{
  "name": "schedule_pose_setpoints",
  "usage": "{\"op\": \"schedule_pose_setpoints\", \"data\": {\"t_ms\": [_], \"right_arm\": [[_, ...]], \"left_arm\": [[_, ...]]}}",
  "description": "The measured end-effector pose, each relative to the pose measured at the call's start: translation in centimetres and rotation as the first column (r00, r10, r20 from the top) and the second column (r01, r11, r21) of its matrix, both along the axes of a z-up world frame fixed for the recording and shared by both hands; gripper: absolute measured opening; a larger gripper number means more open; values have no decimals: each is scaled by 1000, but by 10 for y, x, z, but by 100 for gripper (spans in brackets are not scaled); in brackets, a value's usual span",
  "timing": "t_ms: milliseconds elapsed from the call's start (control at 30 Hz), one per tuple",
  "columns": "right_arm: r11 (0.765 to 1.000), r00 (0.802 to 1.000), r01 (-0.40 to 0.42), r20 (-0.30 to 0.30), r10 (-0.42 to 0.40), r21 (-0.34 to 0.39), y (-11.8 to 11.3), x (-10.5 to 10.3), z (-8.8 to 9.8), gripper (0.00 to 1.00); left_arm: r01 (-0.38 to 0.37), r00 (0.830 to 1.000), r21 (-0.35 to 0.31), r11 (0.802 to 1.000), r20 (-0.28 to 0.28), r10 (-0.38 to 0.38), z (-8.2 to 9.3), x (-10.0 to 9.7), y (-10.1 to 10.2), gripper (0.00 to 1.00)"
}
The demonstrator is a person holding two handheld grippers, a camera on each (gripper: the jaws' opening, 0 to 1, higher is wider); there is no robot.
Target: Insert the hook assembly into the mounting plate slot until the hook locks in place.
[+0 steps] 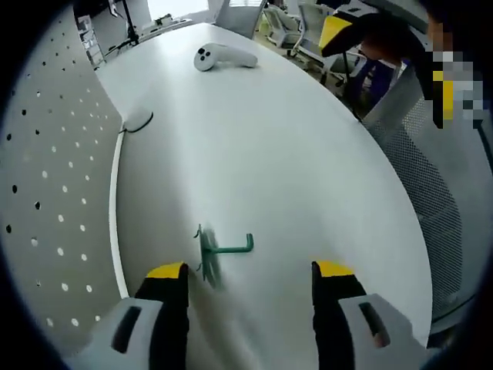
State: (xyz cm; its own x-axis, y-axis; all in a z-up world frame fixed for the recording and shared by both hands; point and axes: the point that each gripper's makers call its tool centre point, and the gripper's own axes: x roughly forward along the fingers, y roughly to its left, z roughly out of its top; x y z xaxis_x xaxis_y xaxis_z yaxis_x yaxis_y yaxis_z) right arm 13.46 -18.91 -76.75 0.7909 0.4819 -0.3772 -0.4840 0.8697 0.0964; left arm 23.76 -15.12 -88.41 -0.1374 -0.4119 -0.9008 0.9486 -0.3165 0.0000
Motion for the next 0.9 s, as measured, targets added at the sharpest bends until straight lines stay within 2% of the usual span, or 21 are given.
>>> {"op": "schedule_pose_setpoints", "data": {"t_ms": [267,433,900], "right_arm": [[1000,1000,3,-2,-3,6,-1,0,0,50],[1000,1000,-1,-4,1,6,0,-1,-1,51],[1000,1000,3,-20,-3,0,-1,-1,-4,53]], "left_arm": [[-33,999,-11,999,-2,33,1,8,-3,48],[-85,996,-34,996,-12,84,2,18,-7,36],[-131,991,-28,991,2,131,2,23,-8,25]]}}
